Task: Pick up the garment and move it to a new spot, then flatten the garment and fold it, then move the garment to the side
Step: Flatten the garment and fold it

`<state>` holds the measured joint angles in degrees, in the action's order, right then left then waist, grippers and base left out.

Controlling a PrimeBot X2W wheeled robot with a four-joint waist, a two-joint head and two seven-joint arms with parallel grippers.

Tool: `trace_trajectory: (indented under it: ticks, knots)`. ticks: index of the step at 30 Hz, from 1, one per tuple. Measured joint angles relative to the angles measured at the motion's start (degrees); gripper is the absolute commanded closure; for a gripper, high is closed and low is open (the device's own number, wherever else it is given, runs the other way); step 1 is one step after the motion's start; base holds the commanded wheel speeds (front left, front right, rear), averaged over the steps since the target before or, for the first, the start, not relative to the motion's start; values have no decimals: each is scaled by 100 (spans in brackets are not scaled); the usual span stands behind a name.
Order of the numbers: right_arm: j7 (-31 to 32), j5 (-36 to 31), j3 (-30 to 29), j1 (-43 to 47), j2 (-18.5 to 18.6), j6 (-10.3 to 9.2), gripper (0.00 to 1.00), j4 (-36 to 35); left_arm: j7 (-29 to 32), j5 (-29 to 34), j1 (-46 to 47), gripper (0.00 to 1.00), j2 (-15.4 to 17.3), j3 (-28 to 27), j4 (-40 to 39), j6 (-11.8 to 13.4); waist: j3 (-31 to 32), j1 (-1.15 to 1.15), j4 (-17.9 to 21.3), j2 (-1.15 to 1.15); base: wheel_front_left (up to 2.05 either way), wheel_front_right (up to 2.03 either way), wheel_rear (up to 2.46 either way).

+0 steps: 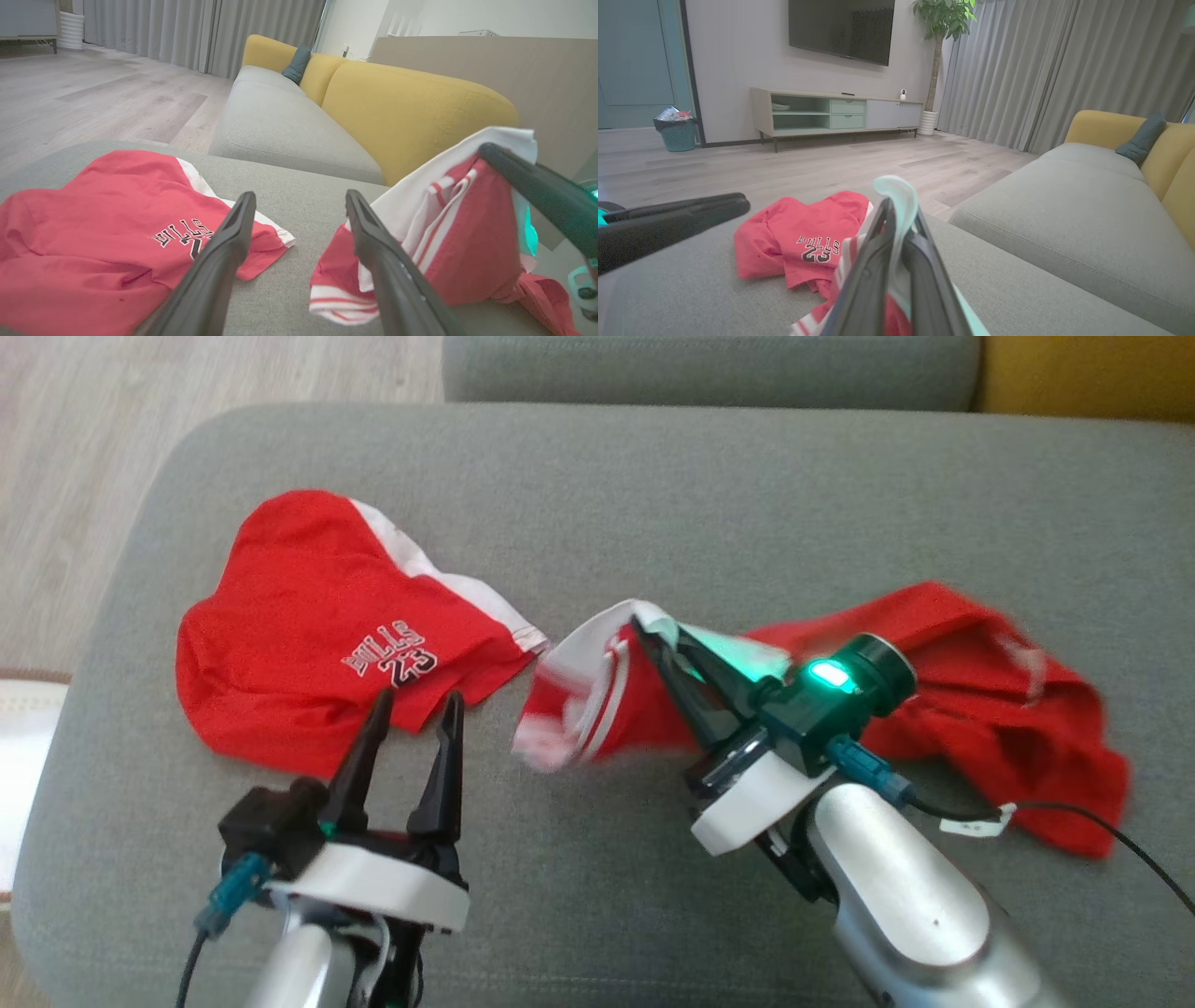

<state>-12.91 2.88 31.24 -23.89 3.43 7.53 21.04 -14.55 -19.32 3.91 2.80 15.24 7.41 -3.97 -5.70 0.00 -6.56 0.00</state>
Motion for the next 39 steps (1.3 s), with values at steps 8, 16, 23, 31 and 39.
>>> trace_trajectory:
  ticks: [8, 16, 23, 31, 39]
  knots:
    - [593, -64, -202, -28, 26, 1, 100, -448, 0, 9, -160, 0, 2, 25, -32, 2, 49, 0, 74, 0, 0, 0, 0]
    - [1115, 33, -571, -1523, 840, 1, 100, 97, 0, -14, 4, 0, 2, 209, -59, -12, -337, 0, -184, 0, 0, 0, 0]
    - [1402, 751, 144, -3093, 1693, 1, 100, 1405, 0, -164, 367, 0, -2, 458, -46, -57, -683, 0, -697, 0, 0, 0, 0]
    - [1160, 1625, 693, -3414, 1886, 1, 100, 2592, 0, -220, 379, 0, -4, 482, -19, -54, -924, 0, -1134, 0, 0, 0, 0]
    - [1149, 2081, 455, -3628, 1770, 1, 0, 3704, 0, -145, 398, 0, -4, 454, 10, -57, -925, 1, -962, 0, 0, 0, 0]
